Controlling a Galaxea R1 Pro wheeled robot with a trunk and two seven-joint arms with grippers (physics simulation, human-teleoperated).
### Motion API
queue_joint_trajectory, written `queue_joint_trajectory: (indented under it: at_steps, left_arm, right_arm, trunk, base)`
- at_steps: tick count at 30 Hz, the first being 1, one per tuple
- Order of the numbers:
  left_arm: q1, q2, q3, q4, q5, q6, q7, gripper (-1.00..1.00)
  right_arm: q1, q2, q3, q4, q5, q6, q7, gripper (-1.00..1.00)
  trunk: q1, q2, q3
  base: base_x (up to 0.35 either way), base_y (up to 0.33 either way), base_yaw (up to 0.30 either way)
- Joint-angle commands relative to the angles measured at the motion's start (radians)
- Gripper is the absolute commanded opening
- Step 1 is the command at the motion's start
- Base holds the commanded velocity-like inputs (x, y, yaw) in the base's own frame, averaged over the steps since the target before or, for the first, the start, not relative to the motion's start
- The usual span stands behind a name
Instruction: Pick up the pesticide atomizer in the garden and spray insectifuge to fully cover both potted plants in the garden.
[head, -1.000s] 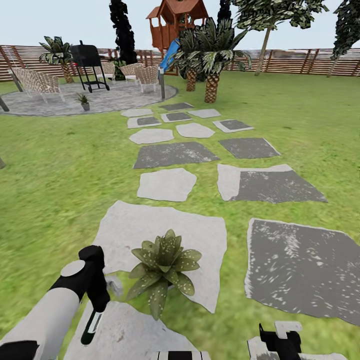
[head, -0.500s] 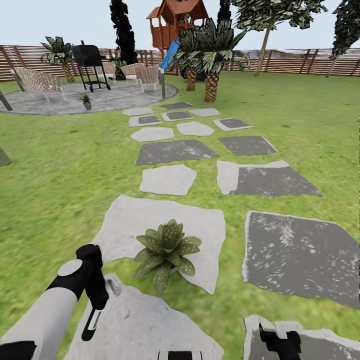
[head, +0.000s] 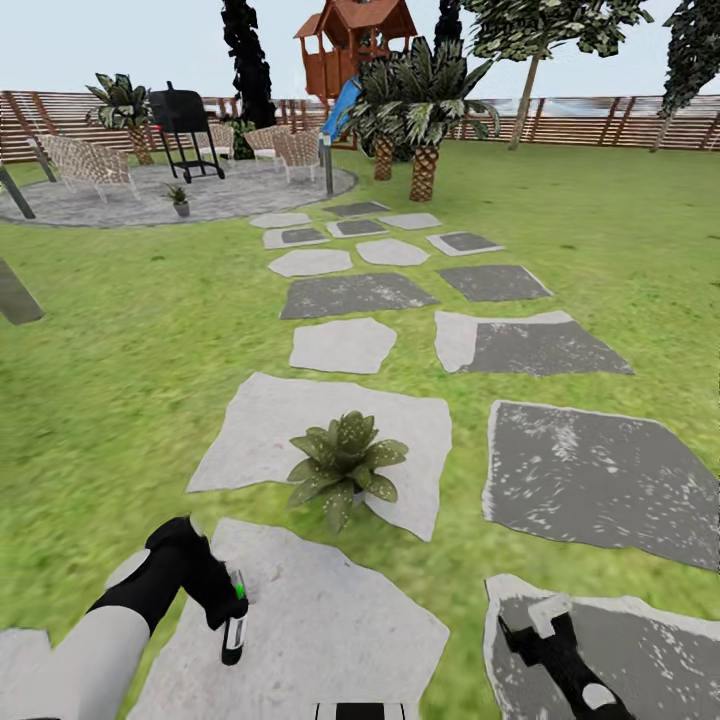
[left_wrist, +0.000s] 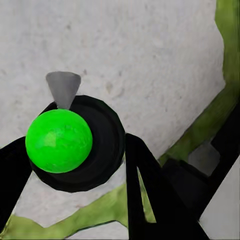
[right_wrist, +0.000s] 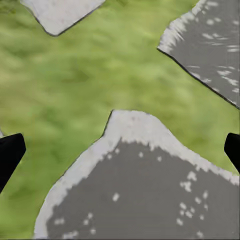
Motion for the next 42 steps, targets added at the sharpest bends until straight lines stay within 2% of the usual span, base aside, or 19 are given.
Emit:
queue_joint_trajectory:
  at_steps: [1,3,4,7,8,10,12,14,15,17,18,21,23,25,27,29,31,35,42]
  left_arm:
    - [0.005,-0.001,0.003,0.0,0.01,-0.027,0.007,-1.0]
    - [0.007,-0.001,0.004,-0.001,0.029,-0.071,0.014,-1.0]
    - [0.007,-0.002,0.005,-0.001,0.04,-0.093,0.015,-1.0]
    - [0.008,-0.006,0.006,-0.002,0.091,-0.187,0.015,-1.0]
    - [0.008,-0.008,0.004,-0.002,0.097,-0.2,0.015,-1.0]
    - [0.008,-0.007,0.003,-0.001,0.11,-0.212,0.015,-1.0]
    - [0.008,-0.008,0.003,-0.001,0.115,-0.214,0.015,-1.0]
    - [0.008,-0.01,0.002,-0.001,0.116,-0.214,0.018,-1.0]
    - [0.008,-0.012,0.001,0.0,0.117,-0.215,0.021,-1.0]
    - [0.008,-0.018,-0.001,0.001,0.115,-0.216,0.039,-1.0]
    - [0.009,-0.019,-0.001,0.003,0.115,-0.227,0.041,-1.0]
    - [0.008,-0.033,-0.001,0.047,0.116,-0.336,0.07,-1.0]
    - [0.009,-0.045,-0.005,0.085,0.114,-0.373,0.147,-1.0]
    - [0.008,-0.055,-0.007,0.091,0.111,-0.388,0.155,-1.0]
    - [0.008,-0.072,-0.011,0.092,0.107,-0.411,0.158,-1.0]
    - [0.008,-0.101,-0.016,0.092,0.104,-0.42,0.158,-1.0]
    - [0.008,-0.117,-0.032,0.091,0.102,-0.421,0.157,-1.0]
    - [0.008,-0.133,-0.097,0.085,0.103,-0.419,0.162,-1.0]
    - [0.007,-0.146,-0.101,0.079,0.103,-0.421,0.163,-1.0]
  right_arm:
    - [-0.001,0.001,-0.004,-0.058,0.007,-0.002,0.174,1.0]
    - [-0.007,0.002,-0.002,-0.125,0.009,0.034,0.376,1.0]
    - [-0.011,0.002,-0.002,-0.147,0.008,0.058,0.431,1.0]
    - [-0.026,0.007,0.009,-0.261,0.008,0.157,0.69,1.0]
    - [-0.028,0.009,0.035,-0.294,0.008,0.175,0.784,1.0]
    - [-0.03,0.016,0.095,-0.333,0.003,0.197,0.897,1.0]
    - [-0.03,0.035,0.103,-0.338,0.002,0.2,0.909,1.0]
    - [-0.03,0.075,0.105,-0.343,0.004,0.2,0.913,1.0]
    - [-0.03,0.092,0.105,-0.349,0.005,0.2,0.914,-1.0]
    - [-0.031,0.125,0.122,-0.358,0.005,0.2,0.915,-1.0]
    - [-0.032,0.138,0.153,-0.359,0.005,0.2,0.915,-1.0]
    - [-0.037,0.183,0.248,-0.403,0.004,0.202,0.912,-1.0]
    - [-0.041,0.239,0.269,-0.446,0.004,0.226,0.914,-1.0]
    - [-0.045,0.259,0.272,-0.469,0.003,0.263,0.916,-1.0]
    - [-0.047,0.273,0.306,-0.486,0.003,0.28,0.916,-1.0]
    - [-0.048,0.281,0.385,-0.498,-0.002,0.307,0.914,-1.0]
    - [-0.05,0.281,0.393,-0.509,-0.004,0.315,0.914,-1.0]
    - [-0.057,0.281,0.397,-0.535,-0.004,0.34,0.915,-1.0]
    - [-0.062,0.281,0.397,-0.536,-0.004,0.344,0.915,-1.0]
  trunk:
    - [-0.001,0.0,-0.001]
    - [-0.001,0.0,-0.001]
    - [-0.001,0.0,-0.001]
    - [-0.001,0.0,-0.001]
    - [-0.001,0.0,-0.001]
    - [-0.001,0.0,-0.001]
    - [-0.001,0.0,-0.001]
    - [-0.001,0.0,-0.001]
    - [-0.001,0.0,-0.001]
    - [-0.001,0.0,-0.001]
    - [-0.001,0.0,-0.001]
    - [-0.001,0.0,-0.001]
    - [-0.001,0.0,-0.001]
    - [-0.001,0.0,-0.001]
    - [-0.001,0.0,-0.001]
    - [-0.001,0.0,-0.001]
    - [-0.001,0.0,-0.001]
    - [-0.001,0.0,-0.001]
    - [-0.001,0.0,-0.001]
  base:
    - [-0.338,0.086,0.0]
    - [-0.338,0.086,0.0]
    - [-0.338,0.086,0.0]
    - [-0.256,0.062,0.0]
    - [-0.078,0.017,0.0]
    - [-0.024,0.005,0.0]
    - [-0.003,0.001,0.0]
    - [0.0,0.0,0.0]
    - [0.0,0.0,0.0]
    - [0.0,0.0,0.0]
    - [0.0,0.0,0.0]
    - [0.0,0.0,0.0]
    - [0.0,0.0,0.0]
    - [0.0,0.0,0.0]
    - [0.0,0.0,0.0]
    - [0.0,0.0,0.0]
    - [0.0,0.0,0.0]
    - [0.0,0.0,0.0]
    - [0.0,0.0,0.0]
